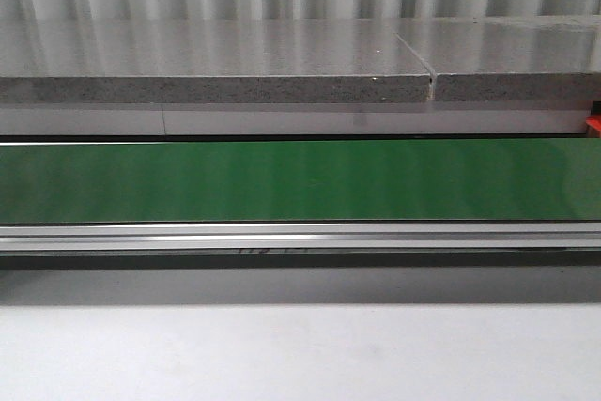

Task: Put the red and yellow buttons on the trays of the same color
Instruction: 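Set the red button on the belt end and open the left gripper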

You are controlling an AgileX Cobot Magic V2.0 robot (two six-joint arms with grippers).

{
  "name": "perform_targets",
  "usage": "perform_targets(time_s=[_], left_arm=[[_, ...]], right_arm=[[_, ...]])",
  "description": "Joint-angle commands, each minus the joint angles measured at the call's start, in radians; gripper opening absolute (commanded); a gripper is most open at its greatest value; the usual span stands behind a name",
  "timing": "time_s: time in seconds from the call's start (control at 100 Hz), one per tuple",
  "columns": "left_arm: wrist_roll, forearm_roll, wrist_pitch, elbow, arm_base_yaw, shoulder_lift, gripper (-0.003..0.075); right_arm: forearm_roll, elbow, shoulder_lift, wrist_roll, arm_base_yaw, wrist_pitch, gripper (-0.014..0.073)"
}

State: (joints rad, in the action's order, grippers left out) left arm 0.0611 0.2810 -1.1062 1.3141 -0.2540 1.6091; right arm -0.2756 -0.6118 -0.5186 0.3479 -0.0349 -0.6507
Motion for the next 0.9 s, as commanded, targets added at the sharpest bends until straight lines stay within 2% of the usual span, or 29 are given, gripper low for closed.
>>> perform_targets(time_s=[0.0,0.21,0.41,0.6,0.89], left_arm=[[0.035,0.092,0.045,0.030,0.005,-0.070,0.0504],[0.035,0.104,0.073,0.030,-0.021,-0.116,0.0504],[0.035,0.104,-0.006,0.030,-0.119,-0.113,0.0504],[0.024,0.014,-0.079,0.030,-0.200,-0.075,0.0503],[0.004,-0.102,-0.090,0.027,-0.211,0.030,0.0503]], right_arm=[[-0.016,-0.024,-0.003,0.008,0.000,0.061,-0.0068],[-0.016,-0.024,-0.003,0.008,0.000,0.061,-0.0068],[-0.016,-0.024,-0.003,0.008,0.000,0.061,-0.0068],[-0.016,-0.024,-0.003,0.008,0.000,0.061,-0.0068],[-0.016,-0.024,-0.003,0.008,0.000,0.061,-0.0068]])
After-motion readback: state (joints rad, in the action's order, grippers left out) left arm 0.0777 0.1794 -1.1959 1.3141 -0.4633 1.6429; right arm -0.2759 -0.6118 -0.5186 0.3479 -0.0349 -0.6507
